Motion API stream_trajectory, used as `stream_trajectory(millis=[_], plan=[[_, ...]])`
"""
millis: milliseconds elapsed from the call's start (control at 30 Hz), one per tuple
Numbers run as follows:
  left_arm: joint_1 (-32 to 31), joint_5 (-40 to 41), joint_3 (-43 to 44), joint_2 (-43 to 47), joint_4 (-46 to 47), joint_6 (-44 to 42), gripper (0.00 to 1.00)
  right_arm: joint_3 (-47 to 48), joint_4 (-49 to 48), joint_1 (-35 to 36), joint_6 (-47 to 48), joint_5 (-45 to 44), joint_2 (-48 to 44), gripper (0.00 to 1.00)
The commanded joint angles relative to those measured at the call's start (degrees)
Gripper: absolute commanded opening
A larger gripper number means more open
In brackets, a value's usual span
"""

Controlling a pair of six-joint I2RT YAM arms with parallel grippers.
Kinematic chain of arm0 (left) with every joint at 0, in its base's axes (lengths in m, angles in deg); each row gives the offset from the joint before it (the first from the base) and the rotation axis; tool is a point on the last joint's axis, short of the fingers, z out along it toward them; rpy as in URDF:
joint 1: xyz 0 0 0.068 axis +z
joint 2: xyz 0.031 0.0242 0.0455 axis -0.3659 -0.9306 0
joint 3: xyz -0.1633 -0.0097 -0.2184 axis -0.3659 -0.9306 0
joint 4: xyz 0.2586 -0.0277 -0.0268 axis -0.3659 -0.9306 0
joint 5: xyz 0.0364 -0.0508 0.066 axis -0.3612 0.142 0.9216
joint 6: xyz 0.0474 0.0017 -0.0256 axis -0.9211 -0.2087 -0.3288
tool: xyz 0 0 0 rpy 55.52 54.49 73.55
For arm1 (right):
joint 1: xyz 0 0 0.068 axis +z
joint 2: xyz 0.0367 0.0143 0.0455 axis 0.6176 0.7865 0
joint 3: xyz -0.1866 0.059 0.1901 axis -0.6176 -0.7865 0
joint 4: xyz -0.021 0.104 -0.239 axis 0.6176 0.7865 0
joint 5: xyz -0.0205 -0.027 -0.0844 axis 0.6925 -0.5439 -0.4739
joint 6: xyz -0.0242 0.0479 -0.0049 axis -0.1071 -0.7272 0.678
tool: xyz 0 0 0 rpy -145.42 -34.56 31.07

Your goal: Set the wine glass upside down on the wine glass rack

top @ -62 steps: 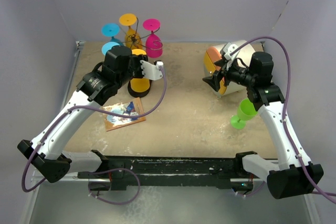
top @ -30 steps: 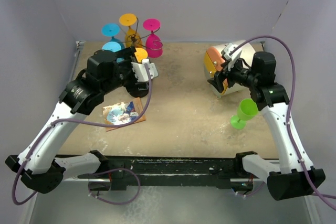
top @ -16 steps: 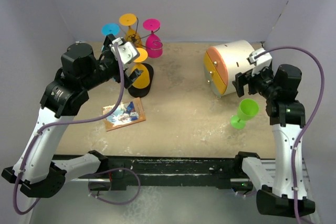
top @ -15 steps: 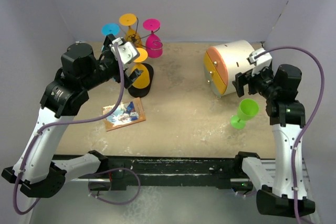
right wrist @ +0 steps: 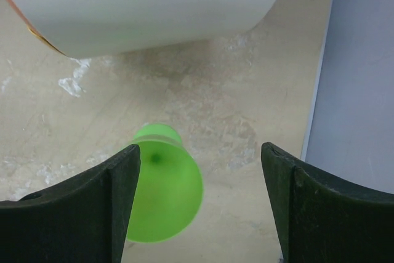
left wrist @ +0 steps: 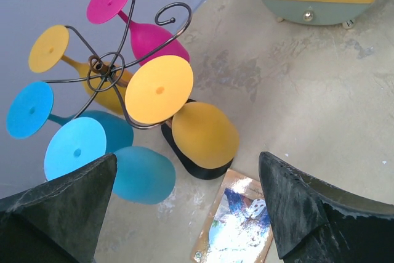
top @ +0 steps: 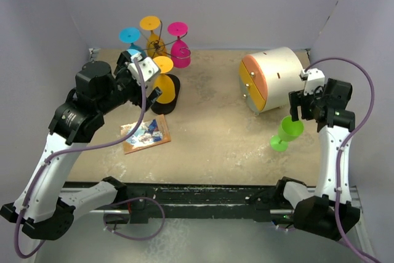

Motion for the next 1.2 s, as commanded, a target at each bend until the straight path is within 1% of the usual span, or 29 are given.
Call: stream_trajectory(millis=[0,67,267,533,633,733,767,800,867,933,1067,1167], plan=[[0.39,1.04,-1.36,2.26,1.97,-0.25,0.99,-0.2,3.86,-1.61,5.15,-0.23,0.76,0.79],[0.39,1.14,-1.84,2.72,2.33,-0.41,0.99,-0.51,5.37,-1.92,6.61,-0.7,1.02,0.77],[0.39,0.66,-2.77,2.96,3.22,-0.33,0.99,-1.19,8.25,-2.2,9.81,-1.68,2.68,0.64],[0.43,0.26,-2.94,3.27,4.23,-0.5,0.99,-1.63,8.34,-2.28,11.62,-0.31,6.46,0.47],[0.47,0.2,-2.77,3.13,4.11,-0.46,0.99,-1.76,8.3,-2.32,11.88,0.8,8.12,0.37],[0.47,0.2,-2.83,3.17,4.24,-0.5,0.99,-1.85,8.48,-2.34,12.23,2.32,9.14,0.22],[0.54,0.19,-2.74,3.16,4.3,-0.38,0.99,-1.63,8.54,-2.29,12.37,2.56,9.23,0.14],[0.63,0.19,-2.69,3.17,4.33,-0.22,0.99,-1.29,8.78,-2.3,12.44,2.58,9.18,0.09],[0.97,0.19,-2.46,3.18,4.42,0.45,0.99,0.04,9.6,-2.33,12.56,2.95,8.64,0.03],[1.21,0.55,-2.08,3.21,4.42,1.2,0.99,2.29,11.34,-2.33,12.91,4.43,7.75,0.0],[1.76,2.43,-1.02,3.21,4.77,2.94,0.99,8.4,16.5,-2.24,17.17,9.14,6.9,0.0],[2.32,3.42,-0.04,3.05,5.19,4.42,0.99,12.43,22.31,-1.35,22.74,18.76,7.03,0.0]])
